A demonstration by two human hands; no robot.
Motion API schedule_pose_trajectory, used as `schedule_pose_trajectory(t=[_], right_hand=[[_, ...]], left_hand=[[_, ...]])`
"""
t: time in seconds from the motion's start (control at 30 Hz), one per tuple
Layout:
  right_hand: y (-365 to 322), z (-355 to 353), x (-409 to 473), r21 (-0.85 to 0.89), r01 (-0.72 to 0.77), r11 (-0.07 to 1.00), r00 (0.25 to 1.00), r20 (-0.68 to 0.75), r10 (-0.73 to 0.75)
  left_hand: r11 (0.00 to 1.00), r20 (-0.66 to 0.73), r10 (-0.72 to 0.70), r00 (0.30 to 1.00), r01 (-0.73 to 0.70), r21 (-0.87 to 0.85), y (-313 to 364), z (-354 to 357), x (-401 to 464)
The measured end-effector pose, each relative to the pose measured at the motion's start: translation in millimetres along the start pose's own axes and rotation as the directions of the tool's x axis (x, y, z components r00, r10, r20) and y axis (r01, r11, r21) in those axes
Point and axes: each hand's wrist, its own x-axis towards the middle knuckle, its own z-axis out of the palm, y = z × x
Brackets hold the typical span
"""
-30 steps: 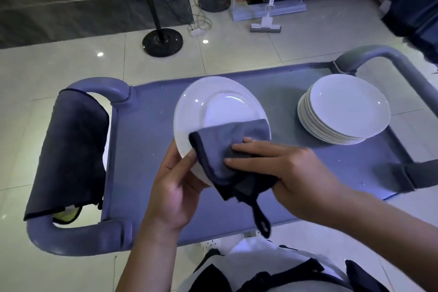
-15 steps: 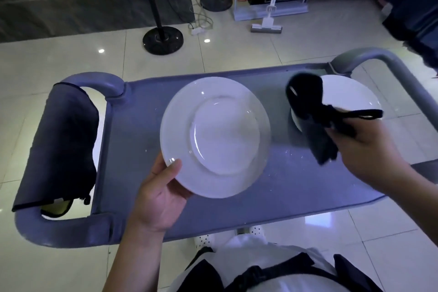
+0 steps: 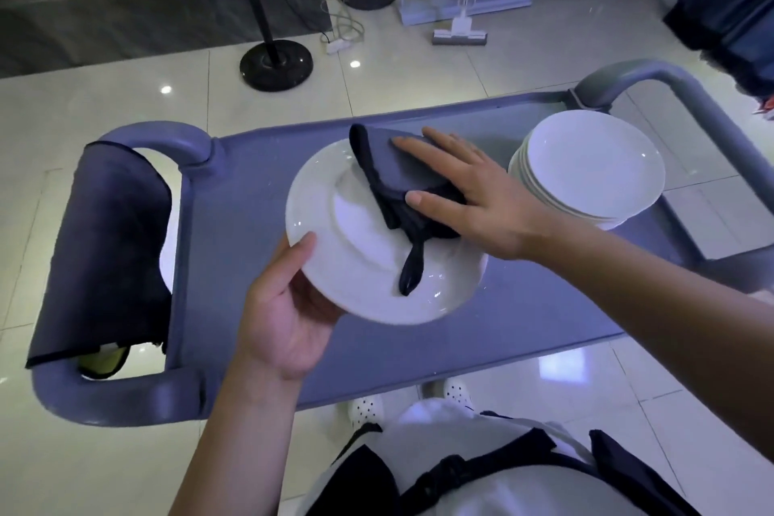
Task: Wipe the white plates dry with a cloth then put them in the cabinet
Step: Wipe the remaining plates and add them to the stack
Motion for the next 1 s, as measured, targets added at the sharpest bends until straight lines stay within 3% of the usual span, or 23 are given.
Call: schedule_pose_trajectory(t=[0.17, 0.3, 0.5, 0.6, 0.7, 0.77, 0.93, 1.0], right_hand=[[2.5, 22.0, -5.4, 0.231, -0.082, 0.969, 0.988, -0.106, 0.109], [-0.1, 65.5, -28.3, 0.612, -0.145, 0.777, 0.959, -0.105, 0.262], [-27.2, 94.2, -50.1, 0.755, -0.113, 0.645, 0.955, -0.097, 0.281], [-31.2, 100.8, -58.8, 0.703, -0.103, 0.704, 0.960, -0.114, 0.255], [-26.0, 110.6, -64.2, 0.533, -0.069, 0.843, 0.943, -0.242, 0.230], [-24.9, 113.3, -66.3, 0.470, -0.057, 0.881, 0.927, -0.302, 0.221], [-1.8, 108.1, -74.3, 0.156, 0.014, 0.988, 0.901, -0.429, 0.055], [11.9, 97.5, -74.9, 0.296, -0.023, 0.955, 0.916, -0.376, 0.139]], left_hand=[[0.993, 0.030, 0.107, 0.994, -0.108, 0.037, -4.4, 9.2, -1.7], [0.964, -0.006, 0.252, 0.968, -0.251, 0.083, -9.3, 13.6, 5.8], [0.931, -0.009, 0.319, 0.948, -0.312, 0.191, -18.9, 23.6, 11.0], [0.948, -0.064, 0.294, 0.954, -0.282, 0.148, -20.7, 24.7, 14.5], [0.962, -0.064, 0.259, 0.964, -0.252, 0.101, -22.6, 25.4, 15.9], [0.969, -0.058, 0.235, 0.970, -0.229, 0.094, -22.9, 25.4, 15.5], [0.973, -0.063, 0.224, 0.973, -0.219, 0.080, -17.3, 21.4, 17.4], [0.973, -0.049, 0.216, 0.975, -0.211, 0.090, -14.7, 17.5, 19.4]])
